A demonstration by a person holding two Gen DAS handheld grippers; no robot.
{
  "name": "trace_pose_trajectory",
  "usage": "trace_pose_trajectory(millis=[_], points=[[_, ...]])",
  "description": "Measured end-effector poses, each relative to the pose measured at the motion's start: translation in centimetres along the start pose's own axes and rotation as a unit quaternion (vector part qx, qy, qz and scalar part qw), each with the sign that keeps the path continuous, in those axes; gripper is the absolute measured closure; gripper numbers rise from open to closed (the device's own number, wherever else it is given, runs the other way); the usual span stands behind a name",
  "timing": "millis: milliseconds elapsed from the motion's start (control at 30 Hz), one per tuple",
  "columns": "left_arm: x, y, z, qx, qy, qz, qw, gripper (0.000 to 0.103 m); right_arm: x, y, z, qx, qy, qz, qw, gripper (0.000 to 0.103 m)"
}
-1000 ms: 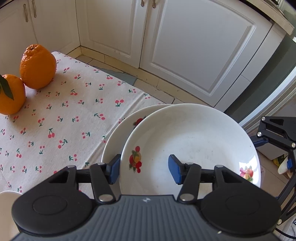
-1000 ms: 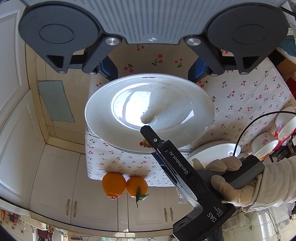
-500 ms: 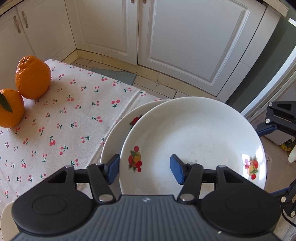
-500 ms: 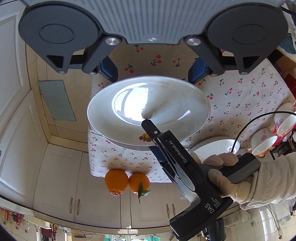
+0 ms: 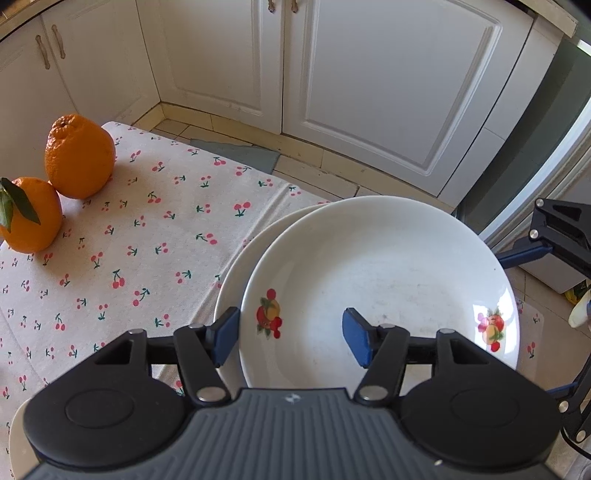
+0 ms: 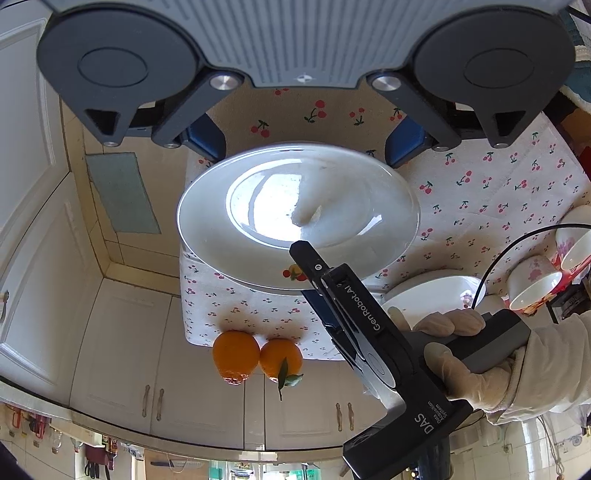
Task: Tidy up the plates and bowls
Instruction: 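Settle the plate on the stack and open the left gripper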
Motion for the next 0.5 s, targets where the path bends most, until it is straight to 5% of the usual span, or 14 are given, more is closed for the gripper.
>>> trace_pose_trajectory(millis=[500], points=[[0.6, -0.5, 0.8, -0.007, -0.028, -0.039, 0.9988, 0.025, 1.0, 1.3, 0.6, -0.032, -0.023, -0.001, 0.999, 0.000]])
Point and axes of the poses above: each gripper's, at about its wrist camera, not at the fingertips, and x roughly against the way its jaws point, y to its left, z to its underside, the point moved 1 cm from there along -x, roughly the way its jaws point, and after that the axes turned 14 degrees about x, right-handed, at the moved point
